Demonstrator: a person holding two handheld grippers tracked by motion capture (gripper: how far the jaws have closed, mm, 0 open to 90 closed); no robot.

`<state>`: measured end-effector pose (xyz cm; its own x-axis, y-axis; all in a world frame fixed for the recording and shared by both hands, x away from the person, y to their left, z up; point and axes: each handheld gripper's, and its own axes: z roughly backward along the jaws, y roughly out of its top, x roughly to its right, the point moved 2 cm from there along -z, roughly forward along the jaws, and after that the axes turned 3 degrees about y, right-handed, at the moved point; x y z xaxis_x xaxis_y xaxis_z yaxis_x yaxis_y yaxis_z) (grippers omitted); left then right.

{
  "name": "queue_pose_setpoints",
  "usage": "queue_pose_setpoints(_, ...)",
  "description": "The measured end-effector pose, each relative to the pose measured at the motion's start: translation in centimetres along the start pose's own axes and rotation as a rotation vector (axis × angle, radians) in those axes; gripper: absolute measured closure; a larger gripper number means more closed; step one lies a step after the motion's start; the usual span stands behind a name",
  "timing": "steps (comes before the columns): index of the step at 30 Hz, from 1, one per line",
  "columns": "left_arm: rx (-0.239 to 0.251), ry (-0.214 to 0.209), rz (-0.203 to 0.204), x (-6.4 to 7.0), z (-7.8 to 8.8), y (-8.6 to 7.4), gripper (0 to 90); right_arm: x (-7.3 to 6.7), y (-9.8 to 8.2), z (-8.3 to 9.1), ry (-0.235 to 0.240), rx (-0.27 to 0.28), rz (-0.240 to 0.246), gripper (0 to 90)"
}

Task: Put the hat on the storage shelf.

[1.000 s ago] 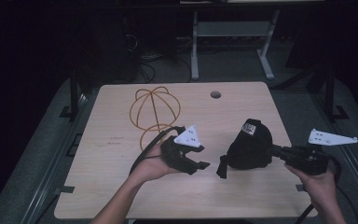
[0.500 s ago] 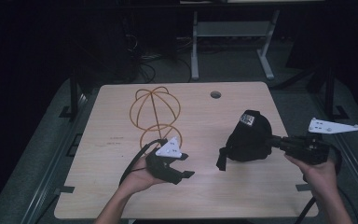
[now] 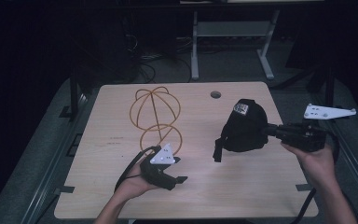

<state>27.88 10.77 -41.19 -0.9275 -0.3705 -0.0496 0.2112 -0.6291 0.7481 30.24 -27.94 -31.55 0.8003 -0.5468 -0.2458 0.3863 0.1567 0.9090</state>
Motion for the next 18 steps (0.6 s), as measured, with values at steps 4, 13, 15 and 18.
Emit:
queue_pose_setpoints(4,-0.004,0.000,0.000,0.1,0.0,-0.4,31.8,-0.2,1.0,-0.5,0.012,-0.004,0.011,85.4)
queue_pose_setpoints(13,-0.006,0.001,0.002,0.0,0.0,-1.0,30.4,-0.7,3.3,-1.9,0.035,-0.007,0.045,85.4)
queue_pose_setpoints(15,-0.005,0.000,-0.001,0.1,-0.1,-1.1,30.4,-0.8,3.8,-2.3,0.039,-0.011,0.053,85.4)
queue_pose_setpoints(18,-0.006,-0.001,-0.004,0.1,-0.1,-1.1,30.2,-1.1,4.6,-2.8,0.047,-0.008,0.066,85.4)
